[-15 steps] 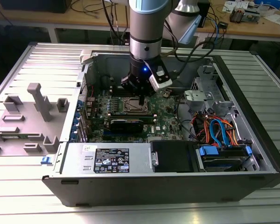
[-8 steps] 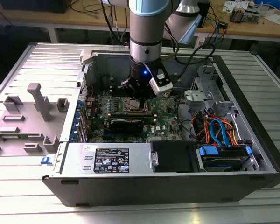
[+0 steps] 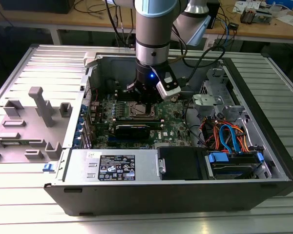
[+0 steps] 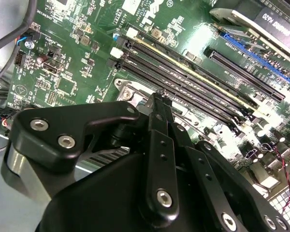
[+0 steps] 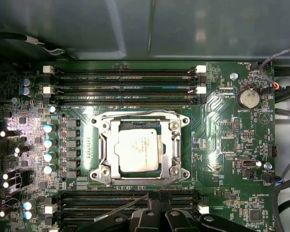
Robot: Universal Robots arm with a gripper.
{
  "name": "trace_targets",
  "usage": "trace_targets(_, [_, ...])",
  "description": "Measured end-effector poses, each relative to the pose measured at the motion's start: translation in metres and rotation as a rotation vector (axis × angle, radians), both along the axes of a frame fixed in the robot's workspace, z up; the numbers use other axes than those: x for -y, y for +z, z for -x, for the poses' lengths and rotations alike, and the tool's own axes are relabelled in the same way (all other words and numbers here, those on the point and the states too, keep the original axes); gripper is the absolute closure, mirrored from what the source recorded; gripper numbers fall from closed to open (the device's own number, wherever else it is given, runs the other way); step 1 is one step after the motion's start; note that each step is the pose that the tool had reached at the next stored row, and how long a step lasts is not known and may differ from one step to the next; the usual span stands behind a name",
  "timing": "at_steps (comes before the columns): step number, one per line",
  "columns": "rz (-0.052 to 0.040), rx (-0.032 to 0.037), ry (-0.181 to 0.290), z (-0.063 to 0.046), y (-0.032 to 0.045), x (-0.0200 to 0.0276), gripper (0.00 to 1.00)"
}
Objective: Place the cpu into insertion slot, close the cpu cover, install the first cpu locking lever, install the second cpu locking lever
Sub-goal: 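Install the second cpu locking lever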
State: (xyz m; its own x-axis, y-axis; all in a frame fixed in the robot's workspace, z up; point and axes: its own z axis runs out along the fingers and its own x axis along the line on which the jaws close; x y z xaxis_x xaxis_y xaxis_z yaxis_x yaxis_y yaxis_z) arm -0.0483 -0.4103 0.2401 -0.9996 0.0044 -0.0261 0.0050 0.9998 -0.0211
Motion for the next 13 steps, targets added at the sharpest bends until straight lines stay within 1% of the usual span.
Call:
trace_targets(4, [-0.0002, 0.0001, 0.000, 0.0001, -0.0001, 0.0004, 0.89])
trace_targets(5, [0.0000, -0.0008, 0.000, 0.0001, -0.0001, 0.0008, 0.89])
trace_targets(6, [0.0000, -0.0039, 0.000, 0.0000, 0.0000, 0.0024, 0.89])
trace_targets(7, [0.0001, -0.0056, 0.000, 0.0001, 0.0000, 0.0032, 0.89])
trace_targets(13, [-0.0001, -0.0124, 0.000, 0.0042, -0.0004, 0.0080, 0.89])
